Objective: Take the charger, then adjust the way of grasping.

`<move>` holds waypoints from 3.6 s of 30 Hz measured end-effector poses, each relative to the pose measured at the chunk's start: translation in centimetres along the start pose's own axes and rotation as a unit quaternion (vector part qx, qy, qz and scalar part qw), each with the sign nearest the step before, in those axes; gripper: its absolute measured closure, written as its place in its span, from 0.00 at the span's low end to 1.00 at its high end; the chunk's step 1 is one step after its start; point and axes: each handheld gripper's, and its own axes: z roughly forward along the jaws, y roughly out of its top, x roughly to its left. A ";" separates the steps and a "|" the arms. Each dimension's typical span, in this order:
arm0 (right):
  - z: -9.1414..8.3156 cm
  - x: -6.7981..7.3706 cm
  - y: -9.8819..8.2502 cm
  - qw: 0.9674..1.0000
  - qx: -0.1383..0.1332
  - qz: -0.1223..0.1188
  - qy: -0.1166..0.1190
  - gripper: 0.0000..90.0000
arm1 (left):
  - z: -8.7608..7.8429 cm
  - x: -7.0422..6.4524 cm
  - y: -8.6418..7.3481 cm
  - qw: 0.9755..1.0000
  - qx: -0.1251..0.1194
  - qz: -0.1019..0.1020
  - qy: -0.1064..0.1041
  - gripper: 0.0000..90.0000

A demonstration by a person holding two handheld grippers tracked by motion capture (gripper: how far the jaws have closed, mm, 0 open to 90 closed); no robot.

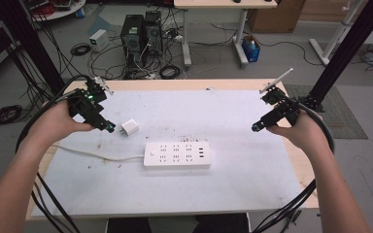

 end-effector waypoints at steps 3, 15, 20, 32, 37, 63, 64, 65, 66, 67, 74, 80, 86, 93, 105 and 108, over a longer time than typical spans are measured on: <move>0.1 0.0 0.0 1.000 -0.003 0.000 0.000 0.23 | 0.7 0.3 0.3 1.000 0.003 -0.005 -0.003 0.23; 0.6 -0.4 0.0 1.000 -0.005 0.000 0.003 0.23 | 4.0 1.8 2.6 1.000 0.017 -0.006 0.009 0.23; 0.4 -0.6 -0.3 1.000 -0.010 0.001 0.006 0.23 | 6.4 3.0 3.4 0.999 0.034 -0.008 0.012 0.23; 0.3 -1.1 -1.2 1.000 -0.017 0.003 0.005 0.23 | 12.6 5.1 3.3 0.998 0.065 0.006 -0.005 0.23; 0.3 -1.1 -1.4 1.000 -0.018 0.003 0.007 0.23 | 14.1 5.2 3.2 0.997 0.081 0.010 -0.005 0.24; 0.8 -0.9 -1.6 1.000 -0.018 -0.004 0.011 0.23 | 18.3 5.0 2.7 0.992 0.126 0.015 -0.004 0.46; 0.9 -0.9 -1.6 1.000 -0.017 -0.001 0.012 0.23 | 18.2 4.9 2.7 0.992 0.125 0.016 0.001 0.46; 0.9 -0.9 -1.6 1.000 -0.017 -0.005 0.012 0.23 | 18.0 4.9 2.7 0.992 0.125 0.017 0.002 0.47; 0.9 -0.8 -1.6 1.000 -0.017 -0.003 0.011 0.23 | 17.3 4.6 2.8 0.994 0.113 0.015 -0.001 0.47; 0.9 -0.7 -1.5 1.000 -0.016 -0.004 0.012 0.23 | 16.7 4.4 2.8 0.994 0.106 0.019 -0.003 0.47; 0.7 -0.2 -0.9 1.000 -0.014 -0.006 0.012 0.23 | 13.1 3.3 3.1 0.998 0.065 0.024 -0.012 0.47; 0.2 1.0 0.4 1.000 -0.008 -0.006 0.016 0.23 | 7.6 1.6 3.7 0.999 0.028 0.033 -0.018 0.47; -0.3 1.8 0.9 1.000 -0.004 0.005 0.023 0.23 | 4.9 -0.1 4.6 0.998 0.023 0.052 -0.020 0.47; -0.6 1.8 0.7 1.000 -0.008 0.006 0.027 0.23 | 3.9 -1.5 5.7 0.997 0.015 0.074 -0.019 0.47; -0.7 2.9 2.2 0.991 -0.030 0.053 0.121 0.23 | 4.3 -5.6 7.9 0.984 -0.081 0.148 -0.054 0.47; -0.5 3.3 2.6 0.982 -0.044 0.074 0.170 0.23 | 4.6 -7.0 8.5 0.975 -0.121 0.170 -0.071 0.47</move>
